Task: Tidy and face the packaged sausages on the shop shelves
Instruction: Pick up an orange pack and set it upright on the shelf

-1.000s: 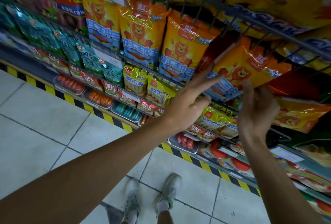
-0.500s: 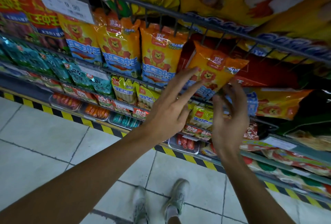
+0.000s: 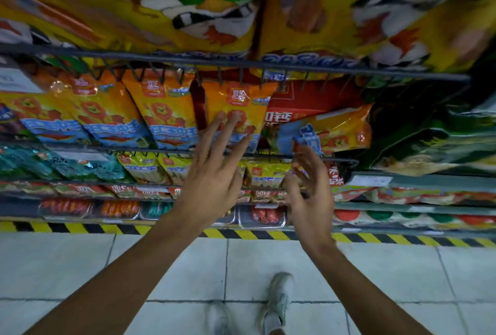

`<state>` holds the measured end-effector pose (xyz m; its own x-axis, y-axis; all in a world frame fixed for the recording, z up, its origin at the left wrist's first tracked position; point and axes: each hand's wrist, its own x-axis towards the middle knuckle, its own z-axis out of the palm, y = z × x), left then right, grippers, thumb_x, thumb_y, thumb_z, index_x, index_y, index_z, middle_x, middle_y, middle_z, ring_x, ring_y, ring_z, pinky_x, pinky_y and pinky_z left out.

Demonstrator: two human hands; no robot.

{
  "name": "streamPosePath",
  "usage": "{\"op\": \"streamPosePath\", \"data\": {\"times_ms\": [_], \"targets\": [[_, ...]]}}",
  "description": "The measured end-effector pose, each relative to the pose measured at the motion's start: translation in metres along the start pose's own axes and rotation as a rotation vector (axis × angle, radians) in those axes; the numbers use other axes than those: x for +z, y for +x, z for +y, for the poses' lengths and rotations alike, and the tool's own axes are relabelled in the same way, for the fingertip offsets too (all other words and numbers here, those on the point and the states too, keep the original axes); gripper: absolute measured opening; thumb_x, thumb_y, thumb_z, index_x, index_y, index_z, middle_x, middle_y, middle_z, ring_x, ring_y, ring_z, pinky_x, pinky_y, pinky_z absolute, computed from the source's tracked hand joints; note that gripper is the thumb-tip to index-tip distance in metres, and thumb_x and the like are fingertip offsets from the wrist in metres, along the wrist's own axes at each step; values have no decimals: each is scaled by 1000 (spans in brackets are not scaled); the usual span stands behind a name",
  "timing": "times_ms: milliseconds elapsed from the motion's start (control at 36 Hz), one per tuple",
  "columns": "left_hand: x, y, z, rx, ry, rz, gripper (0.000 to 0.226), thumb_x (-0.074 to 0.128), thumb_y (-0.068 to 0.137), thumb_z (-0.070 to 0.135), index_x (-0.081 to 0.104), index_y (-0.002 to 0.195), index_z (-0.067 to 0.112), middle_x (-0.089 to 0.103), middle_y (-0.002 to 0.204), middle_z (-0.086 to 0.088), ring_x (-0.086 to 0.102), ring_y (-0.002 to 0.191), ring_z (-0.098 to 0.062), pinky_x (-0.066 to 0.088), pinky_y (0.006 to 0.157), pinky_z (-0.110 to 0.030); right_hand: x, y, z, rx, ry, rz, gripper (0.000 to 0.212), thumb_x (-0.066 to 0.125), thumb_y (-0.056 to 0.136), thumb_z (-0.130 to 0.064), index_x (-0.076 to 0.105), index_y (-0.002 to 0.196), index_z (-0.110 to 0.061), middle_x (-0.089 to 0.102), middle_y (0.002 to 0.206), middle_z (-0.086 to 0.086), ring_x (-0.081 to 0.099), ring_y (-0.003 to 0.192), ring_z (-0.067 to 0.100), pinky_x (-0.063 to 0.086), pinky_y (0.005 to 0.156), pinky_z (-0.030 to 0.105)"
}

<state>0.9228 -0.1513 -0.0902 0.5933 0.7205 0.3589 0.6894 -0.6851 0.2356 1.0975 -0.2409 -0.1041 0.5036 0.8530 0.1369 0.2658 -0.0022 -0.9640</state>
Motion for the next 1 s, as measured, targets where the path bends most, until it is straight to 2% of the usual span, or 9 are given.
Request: {"op": "streamPosePath", "data": {"times_ms": [111, 278, 389, 500, 556, 639, 778, 861, 1000], "targets": [[3, 14, 21, 91, -106, -42, 49, 52, 102, 17, 49, 150, 12, 34, 161, -10, 28, 150, -35, 30, 121, -53, -22, -1, 9, 153, 187, 221, 45, 57, 103, -3, 47, 144, -16, 60, 138, -3, 59, 129, 12, 52, 95, 20], [17, 43, 60, 19, -283, -243, 62, 45, 106, 24, 21, 163, 19, 27, 167, -3, 21, 152, -21, 24, 123, -38, -39, 22, 7, 303, 331, 353, 52, 61, 99, 2, 45, 146, -13, 63, 132, -2, 62, 126, 14, 50, 107, 26], [27, 62, 78, -22, -293, -265, 75, 52, 106, 24, 5, 165, 19, 12, 171, -2, 9, 157, -22, 19, 126, -39, -47, 40, 0, 371, 407, 313, 42, 60, 96, 10, 46, 135, 6, 56, 124, 36, 56, 118, 43, 51, 105, 40], [31, 74, 90, -86, -303, -274, 80, 53, 105, 26, -2, 164, 22, 5, 170, 0, 3, 156, -19, 13, 126, -35, -50, 53, -1, 390, 469, 302, 55, 68, 92, 6, 51, 137, -20, 68, 115, 1, 69, 103, 4, 55, 89, 16], [32, 75, 92, -110, -296, -260, 81, 55, 104, 27, 1, 164, 22, 9, 169, -2, 5, 155, -21, 15, 126, -36, -50, 55, -1, 437, 531, 323, 74, 70, 91, 6, 36, 153, -13, 65, 132, 1, 66, 115, 5, 55, 85, 14], [33, 79, 92, -152, -282, -245, 81, 62, 100, 28, 12, 163, 19, 22, 161, -8, 16, 151, -27, 24, 123, -43, -54, 55, -1, 478, 568, 359, 82, 73, 87, 9, 33, 156, -11, 62, 137, 2, 66, 115, 4, 57, 84, 15], [30, 90, 80, -178, -238, -195, 63, 67, 98, 21, 35, 152, 14, 28, 145, -4, 24, 140, -26, 38, 114, -44, -59, 47, 7, 376, 441, 243, 65, 73, 86, 10, 50, 142, -15, 66, 123, 4, 70, 94, 2, 56, 83, 21], [28, 94, 77, -165, -243, -175, 59, 68, 97, 18, 39, 149, 15, 31, 143, -2, 28, 135, -21, 45, 103, -40, -59, 54, 11, 321, 333, 153, 47, 78, 85, 2, 62, 125, -16, 69, 116, 11, 69, 107, 20, 58, 92, 31], [26, 104, 79, -215, -268, -214, 66, 67, 99, 24, 33, 156, 20, 35, 150, -4, 25, 143, -24, 40, 110, -44, -56, 66, 7, 252, 400, 140, 47, 79, 86, -2, 58, 127, -8, 71, 120, 9, 69, 113, 16, 56, 97, 29]]}}
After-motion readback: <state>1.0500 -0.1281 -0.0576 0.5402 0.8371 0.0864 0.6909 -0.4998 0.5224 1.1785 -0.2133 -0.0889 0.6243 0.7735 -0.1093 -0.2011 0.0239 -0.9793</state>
